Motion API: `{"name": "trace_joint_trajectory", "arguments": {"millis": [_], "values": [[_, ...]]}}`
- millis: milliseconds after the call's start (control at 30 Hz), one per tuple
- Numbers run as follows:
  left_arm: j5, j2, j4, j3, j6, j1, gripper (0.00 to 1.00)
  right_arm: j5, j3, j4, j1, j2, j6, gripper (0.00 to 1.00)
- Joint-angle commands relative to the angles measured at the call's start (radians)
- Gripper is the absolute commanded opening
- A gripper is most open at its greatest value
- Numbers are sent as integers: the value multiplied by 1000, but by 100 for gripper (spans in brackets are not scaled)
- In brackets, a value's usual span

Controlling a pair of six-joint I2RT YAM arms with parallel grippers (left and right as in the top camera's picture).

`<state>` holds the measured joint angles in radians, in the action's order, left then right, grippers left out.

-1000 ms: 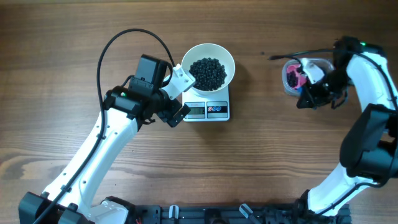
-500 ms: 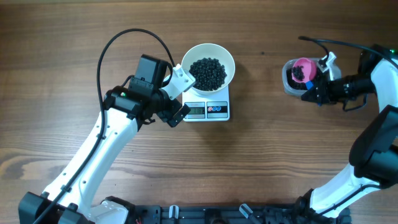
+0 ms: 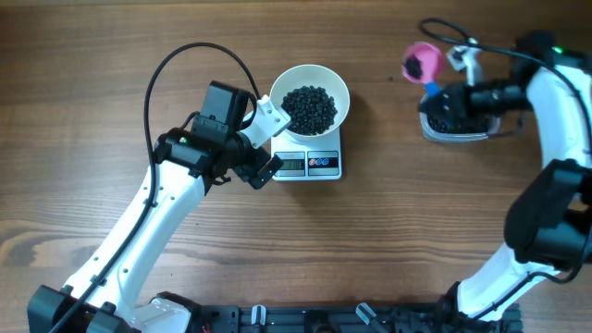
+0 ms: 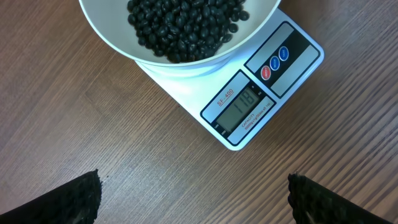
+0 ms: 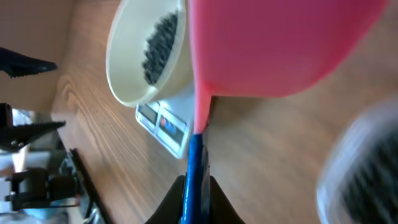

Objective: Scoop item into bowl and weigh 150g on scale
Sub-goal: 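Carry the scoop over the white bowl and pour beans in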

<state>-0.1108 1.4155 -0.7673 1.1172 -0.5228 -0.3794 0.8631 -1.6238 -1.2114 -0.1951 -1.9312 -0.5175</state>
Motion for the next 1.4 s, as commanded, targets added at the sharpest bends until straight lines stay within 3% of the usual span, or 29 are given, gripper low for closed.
{"name": "trace_joint_trajectory", "arguments": {"millis": [0,500,933,1133,1367], "values": [[-16,-8,-1,-3,-20,2,100,21,-50,89,96,-16,129,4],[-16,-8,-1,-3,-20,2,100,-467,-50,278,484,-16,151,4],[-16,-8,-1,-4,-20,2,100,-911,-50,320,627,-16,-27,4],[-16,-8,-1,-3,-20,2,100,-1020,-50,337,656,-16,-93,4],[-16,-8,-1,-3,-20,2,100,-1007,-50,340,659,-16,-108,4]]}}
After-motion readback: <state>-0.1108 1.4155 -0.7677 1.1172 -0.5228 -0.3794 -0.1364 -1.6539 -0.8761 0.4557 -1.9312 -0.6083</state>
